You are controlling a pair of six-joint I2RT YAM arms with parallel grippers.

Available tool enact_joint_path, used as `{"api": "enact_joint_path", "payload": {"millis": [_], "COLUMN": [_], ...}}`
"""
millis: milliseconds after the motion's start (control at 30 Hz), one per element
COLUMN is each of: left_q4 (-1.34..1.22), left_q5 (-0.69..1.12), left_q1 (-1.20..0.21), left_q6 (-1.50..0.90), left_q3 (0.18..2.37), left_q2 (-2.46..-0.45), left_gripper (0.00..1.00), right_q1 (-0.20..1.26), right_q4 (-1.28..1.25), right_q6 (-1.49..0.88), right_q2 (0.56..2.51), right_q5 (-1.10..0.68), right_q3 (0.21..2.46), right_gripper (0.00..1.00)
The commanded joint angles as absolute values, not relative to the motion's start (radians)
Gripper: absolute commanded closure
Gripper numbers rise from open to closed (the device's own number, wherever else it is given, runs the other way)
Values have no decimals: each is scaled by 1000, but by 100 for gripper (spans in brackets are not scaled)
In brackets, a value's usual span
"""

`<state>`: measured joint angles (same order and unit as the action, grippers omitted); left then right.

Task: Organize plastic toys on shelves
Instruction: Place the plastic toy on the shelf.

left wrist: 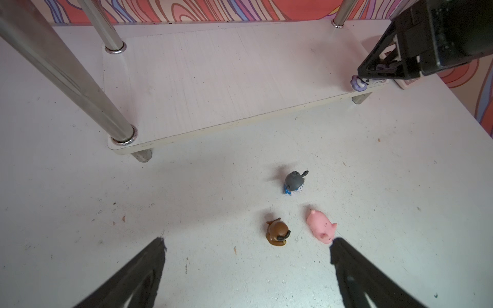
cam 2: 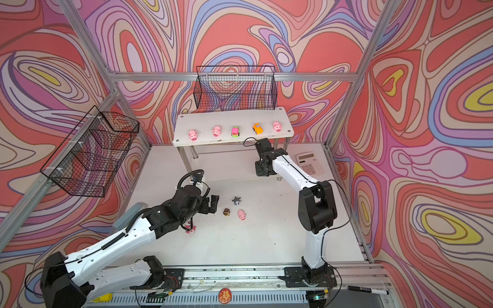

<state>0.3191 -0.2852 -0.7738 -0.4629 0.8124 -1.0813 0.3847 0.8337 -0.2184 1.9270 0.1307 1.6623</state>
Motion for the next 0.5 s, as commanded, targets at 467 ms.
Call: {"api": "enact_joint_path", "payload": {"millis": [467], "left_q4": [333], "left_q5": [-273], "left_q1": [-780], "left_q6": [-460], "left_q3": [845], "left_q2": [-1082], "left_gripper": [0], "right_q1": [380], "right_q4": [600], "right_q6": [-227], "right_q2": [1844], "right_q5": [129], "right_q3": [1498], "right_gripper": [58]}}
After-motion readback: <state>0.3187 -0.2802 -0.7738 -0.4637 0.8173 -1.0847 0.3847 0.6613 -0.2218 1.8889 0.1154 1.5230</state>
